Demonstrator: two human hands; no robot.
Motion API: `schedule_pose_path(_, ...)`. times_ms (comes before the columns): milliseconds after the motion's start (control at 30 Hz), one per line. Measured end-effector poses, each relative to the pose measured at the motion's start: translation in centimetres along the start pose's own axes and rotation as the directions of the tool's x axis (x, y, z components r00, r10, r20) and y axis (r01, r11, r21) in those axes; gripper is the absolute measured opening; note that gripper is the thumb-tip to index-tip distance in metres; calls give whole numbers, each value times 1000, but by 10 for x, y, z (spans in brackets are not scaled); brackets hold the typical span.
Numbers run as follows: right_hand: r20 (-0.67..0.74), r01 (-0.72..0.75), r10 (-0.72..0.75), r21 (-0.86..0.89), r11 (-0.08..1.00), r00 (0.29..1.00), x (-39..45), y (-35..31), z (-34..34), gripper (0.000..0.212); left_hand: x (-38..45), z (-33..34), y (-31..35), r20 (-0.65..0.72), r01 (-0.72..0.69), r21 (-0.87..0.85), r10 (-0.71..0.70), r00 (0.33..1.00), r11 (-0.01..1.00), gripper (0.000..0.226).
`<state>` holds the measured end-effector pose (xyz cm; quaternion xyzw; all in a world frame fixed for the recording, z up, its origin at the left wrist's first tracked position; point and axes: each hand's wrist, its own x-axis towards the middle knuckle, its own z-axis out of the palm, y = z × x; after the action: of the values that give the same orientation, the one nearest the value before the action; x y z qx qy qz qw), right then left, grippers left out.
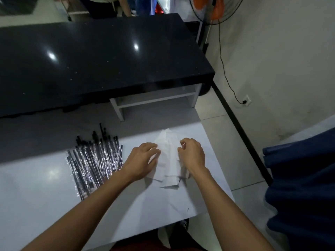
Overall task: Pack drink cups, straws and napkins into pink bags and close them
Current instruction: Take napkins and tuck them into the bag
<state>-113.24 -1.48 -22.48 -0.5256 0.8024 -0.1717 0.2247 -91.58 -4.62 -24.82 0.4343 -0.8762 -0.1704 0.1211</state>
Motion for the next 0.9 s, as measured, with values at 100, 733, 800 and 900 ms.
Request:
schedule_pose_path(100, 16, 37, -40, 129, 991, 999, 7, 6, -5, 13, -2, -1, 13, -62, 103, -90, -108, 992, 991, 25)
schedule_pose_path(733, 298, 150, -418, 634, 759, 859, -5, -40, -4, 20, -27, -7, 71, 18, 259, -951, -808, 589, 167, 11)
schedule_pose_path(800, 301, 198, -461, 617, 761, 834, -6, -38, 0, 16, -34, -6, 69, 4, 211, -969, -853, 522, 125, 10)
schedule_pose_path(900, 224, 348, -467, 418, 839, 855, 0, -26, 5, 21, -49, -7, 63, 14, 147, -988, -903, 429, 55, 10)
